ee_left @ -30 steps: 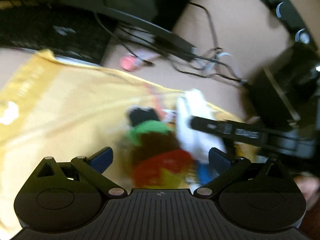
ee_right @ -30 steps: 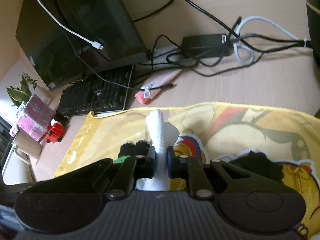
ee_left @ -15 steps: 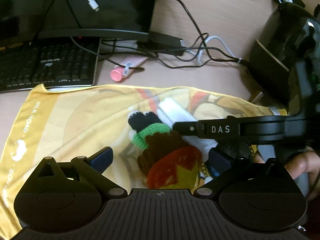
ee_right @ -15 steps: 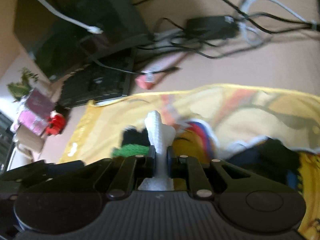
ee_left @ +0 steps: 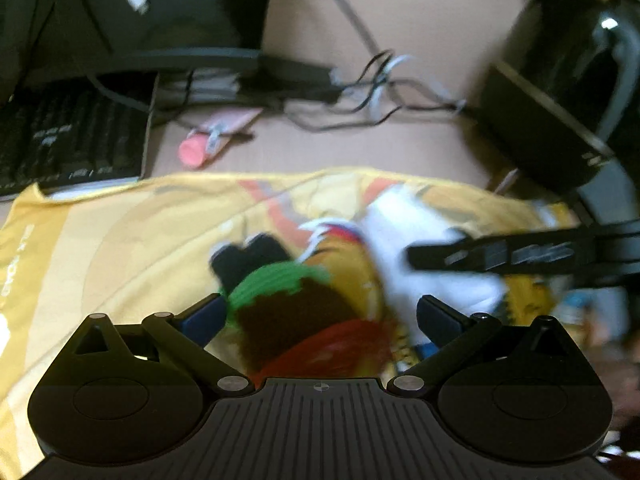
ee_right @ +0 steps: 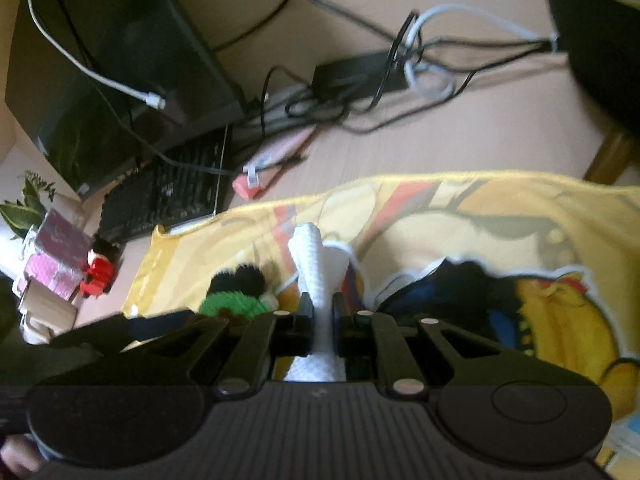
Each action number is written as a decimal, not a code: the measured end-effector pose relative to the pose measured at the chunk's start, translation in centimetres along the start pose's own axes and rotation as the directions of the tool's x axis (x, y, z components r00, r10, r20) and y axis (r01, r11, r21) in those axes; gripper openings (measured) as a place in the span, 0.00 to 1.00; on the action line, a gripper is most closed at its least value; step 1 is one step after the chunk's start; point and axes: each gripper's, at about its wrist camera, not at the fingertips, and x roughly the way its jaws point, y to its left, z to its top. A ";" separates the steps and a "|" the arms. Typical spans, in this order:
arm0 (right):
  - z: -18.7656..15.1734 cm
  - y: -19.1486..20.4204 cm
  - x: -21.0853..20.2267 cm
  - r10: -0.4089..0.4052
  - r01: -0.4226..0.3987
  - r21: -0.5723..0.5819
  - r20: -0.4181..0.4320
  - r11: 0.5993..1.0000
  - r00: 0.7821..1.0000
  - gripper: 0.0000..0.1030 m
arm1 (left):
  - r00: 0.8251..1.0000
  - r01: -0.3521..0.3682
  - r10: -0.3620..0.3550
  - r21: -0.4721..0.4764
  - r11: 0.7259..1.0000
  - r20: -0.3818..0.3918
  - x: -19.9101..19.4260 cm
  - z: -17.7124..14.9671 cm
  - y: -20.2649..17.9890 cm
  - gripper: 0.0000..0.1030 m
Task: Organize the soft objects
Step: 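Carry the white wipe with the right tool toward the crocheted toy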
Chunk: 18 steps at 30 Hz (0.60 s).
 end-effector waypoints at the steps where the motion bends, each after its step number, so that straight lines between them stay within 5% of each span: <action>1: 0.1 -0.1 -0.5 0.002 -0.002 0.004 0.013 1.000 1.000 0.11 | 1.000 -0.013 0.013 -0.013 1.000 -0.009 0.3 0.0 0.1 1.00; 3: 0.2 -0.1 -1.4 0.003 -0.004 0.010 0.039 1.000 0.999 0.11 | 1.000 -0.021 0.021 -0.054 0.998 -0.011 0.4 -0.2 0.8 0.95; 4: 0.2 -0.1 -1.7 0.000 0.000 0.007 0.049 1.000 0.999 0.11 | 1.000 -0.027 0.027 -0.068 0.997 -0.003 0.2 -0.2 1.2 0.75; 5: 0.3 0.0 -2.0 -0.005 0.005 0.000 0.059 1.000 0.998 0.11 | 1.000 -0.028 0.029 -0.073 0.997 0.007 -0.2 -0.2 1.6 0.73; 6: 0.3 0.1 -2.2 -0.008 0.009 -0.008 0.067 1.000 0.998 0.11 | 1.000 -0.023 0.024 -0.054 0.998 0.019 -0.7 -0.1 1.9 0.63; 9: 0.3 0.5 -2.3 -0.001 0.003 -0.028 0.069 1.000 0.998 0.11 | 0.997 -0.057 0.049 0.130 0.990 0.061 -2.6 0.2 1.7 0.54; 11: 0.5 1.0 -1.9 0.012 -0.009 -0.041 0.055 0.999 0.998 0.10 | 0.985 -0.155 0.115 0.365 0.918 0.131 -3.7 -0.2 0.3 0.54; 13: 0.6 2.2 -1.1 0.041 -0.038 -0.071 0.034 0.997 0.999 0.10 | 0.987 -0.151 0.105 0.475 0.867 0.123 -3.9 -0.7 -0.4 0.54; 18: 0.5 5.7 0.8 0.275 -0.279 -0.071 -0.065 0.958 0.959 0.10 | 0.997 -0.061 0.036 0.464 0.884 0.062 -3.7 -2.1 -1.0 0.76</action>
